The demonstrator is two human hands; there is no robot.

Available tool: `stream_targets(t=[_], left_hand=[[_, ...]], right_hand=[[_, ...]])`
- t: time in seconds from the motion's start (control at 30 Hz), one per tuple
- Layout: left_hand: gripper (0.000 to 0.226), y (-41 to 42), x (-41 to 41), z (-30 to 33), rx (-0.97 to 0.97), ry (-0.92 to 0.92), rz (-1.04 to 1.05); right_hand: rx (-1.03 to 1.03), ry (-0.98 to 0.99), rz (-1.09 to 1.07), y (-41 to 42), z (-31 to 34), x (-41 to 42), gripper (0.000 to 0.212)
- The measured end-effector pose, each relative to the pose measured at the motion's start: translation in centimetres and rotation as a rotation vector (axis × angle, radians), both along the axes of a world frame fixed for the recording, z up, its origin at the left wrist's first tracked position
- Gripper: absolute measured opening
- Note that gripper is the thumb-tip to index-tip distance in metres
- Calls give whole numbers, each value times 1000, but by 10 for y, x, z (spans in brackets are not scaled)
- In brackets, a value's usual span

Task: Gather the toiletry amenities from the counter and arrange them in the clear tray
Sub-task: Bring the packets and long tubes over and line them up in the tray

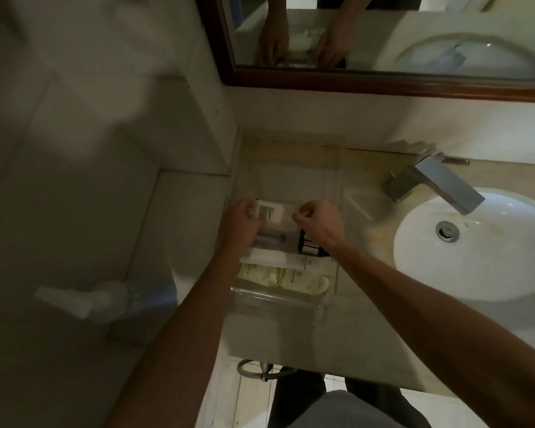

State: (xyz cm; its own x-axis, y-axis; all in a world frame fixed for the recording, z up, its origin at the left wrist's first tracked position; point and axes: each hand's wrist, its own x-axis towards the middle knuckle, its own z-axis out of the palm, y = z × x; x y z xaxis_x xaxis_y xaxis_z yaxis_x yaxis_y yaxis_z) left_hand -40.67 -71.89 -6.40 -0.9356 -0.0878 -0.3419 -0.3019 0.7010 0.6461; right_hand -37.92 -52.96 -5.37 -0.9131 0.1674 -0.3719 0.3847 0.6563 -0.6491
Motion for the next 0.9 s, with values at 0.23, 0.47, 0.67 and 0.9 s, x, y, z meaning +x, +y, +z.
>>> stream_targets(t=[0.23, 0.47, 0.67, 0.9], left_hand=[[18, -23, 15, 2, -49, 215, -70], [29, -29, 33, -1, -249, 247, -182], [22, -34, 48, 5, -229, 223, -30], [27, -23, 55, 1, -230, 150, -62]], right_hand=[[39, 319, 203, -2, 5, 15, 10], [290, 372, 568, -5, -16, 44, 20], [325, 320, 621, -9, -24, 47, 24], [355, 255, 627, -9, -17, 47, 33]])
